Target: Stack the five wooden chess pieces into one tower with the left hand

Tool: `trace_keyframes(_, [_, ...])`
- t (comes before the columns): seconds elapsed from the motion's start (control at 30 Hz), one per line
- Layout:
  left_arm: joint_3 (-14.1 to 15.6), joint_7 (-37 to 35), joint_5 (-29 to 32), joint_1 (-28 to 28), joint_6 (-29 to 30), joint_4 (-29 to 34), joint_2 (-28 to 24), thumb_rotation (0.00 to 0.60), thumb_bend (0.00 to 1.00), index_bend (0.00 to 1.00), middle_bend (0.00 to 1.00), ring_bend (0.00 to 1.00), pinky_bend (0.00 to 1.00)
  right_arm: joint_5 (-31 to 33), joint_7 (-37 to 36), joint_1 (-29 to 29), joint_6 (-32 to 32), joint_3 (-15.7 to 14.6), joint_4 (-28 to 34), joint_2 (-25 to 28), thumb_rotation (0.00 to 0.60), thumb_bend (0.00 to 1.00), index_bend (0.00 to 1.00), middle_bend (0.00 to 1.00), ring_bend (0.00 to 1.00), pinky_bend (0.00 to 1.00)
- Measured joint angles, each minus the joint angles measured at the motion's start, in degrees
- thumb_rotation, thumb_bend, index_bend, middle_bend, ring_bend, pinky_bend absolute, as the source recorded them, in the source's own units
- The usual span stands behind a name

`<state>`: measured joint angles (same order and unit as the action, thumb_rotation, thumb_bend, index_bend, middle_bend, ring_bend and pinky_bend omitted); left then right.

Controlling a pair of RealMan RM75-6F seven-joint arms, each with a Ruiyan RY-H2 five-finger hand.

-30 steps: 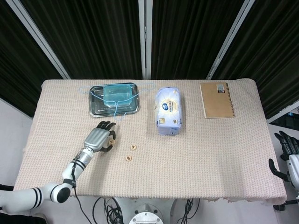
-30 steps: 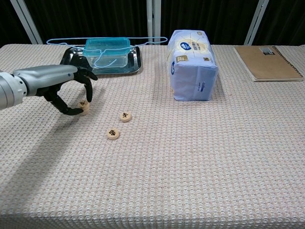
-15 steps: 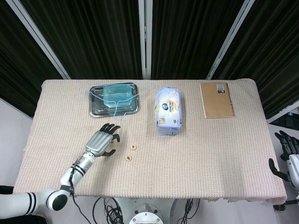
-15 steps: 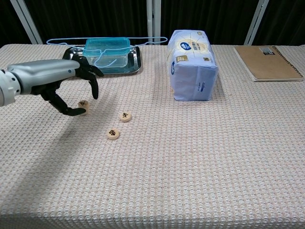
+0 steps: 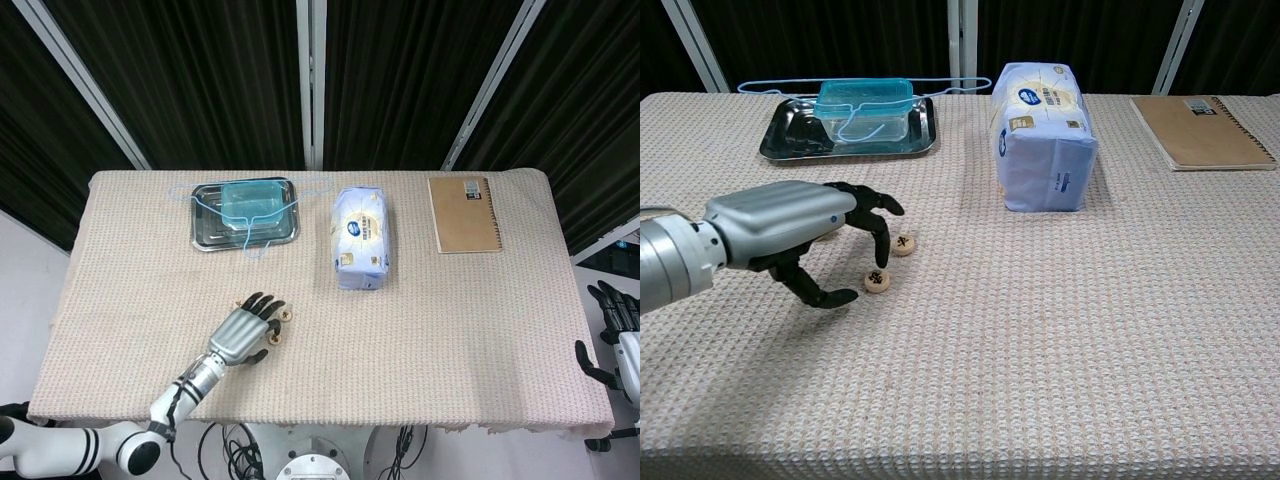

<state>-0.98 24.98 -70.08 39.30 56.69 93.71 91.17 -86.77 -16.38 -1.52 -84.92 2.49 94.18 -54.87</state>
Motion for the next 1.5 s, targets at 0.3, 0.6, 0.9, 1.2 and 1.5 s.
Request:
trace_keyframes(0.3, [-1.1,1.1,2.0,1.0,-1.8,-1.6,1.3,0.6,0.31,0.41,0.07,0.0,0.0,0.1,-0.3,0.0,0.0,0.1,-0.1,0.0,0.6,0.41,0.0,0.0,0.0,0.0])
trace_keyframes(0.6, [-0.9,0.9,2.4,0.9,-2.2,-2.2,1.4,0.6,0.31,0.44,0.07,0.0,0.0,0.2,-0.3,0.0,0.0,0.1,0.0,0.0,0.6,0.41,0.0,0.0,0.0,0.0])
trace_keyframes(0.9, [-0.9,-0.9,1.7,0.7,-2.3,-3.9,2.5,0.6,0.31,0.45,0.07,0.0,0.0,0.3,-0.2,-0.1,0.2,0.2,0.0,0.0,0.6,0.41,0.0,0.0,0.0,0.0])
trace_keyframes(1.2, [-0.9,-1.8,0.8,0.3,-2.0,-3.5,2.1,0.6,0.31,0.46,0.07,0.0,0.0,0.4,-0.3,-0.1,0.2,0.2,0.0,0.0,0.6,0.41,0.0,0.0,0.0,0.0])
trace_keyframes(1.5, [-1.2,-2.3,0.5,0.0,-1.5,-1.8,1.0,0.6,0.31,0.48,0.07,0.0,0.0,0.2,0.2,-0.2,0.3,0.1,0.1,0.0,0.6,0.41,0.0,0.0,0.0,0.0])
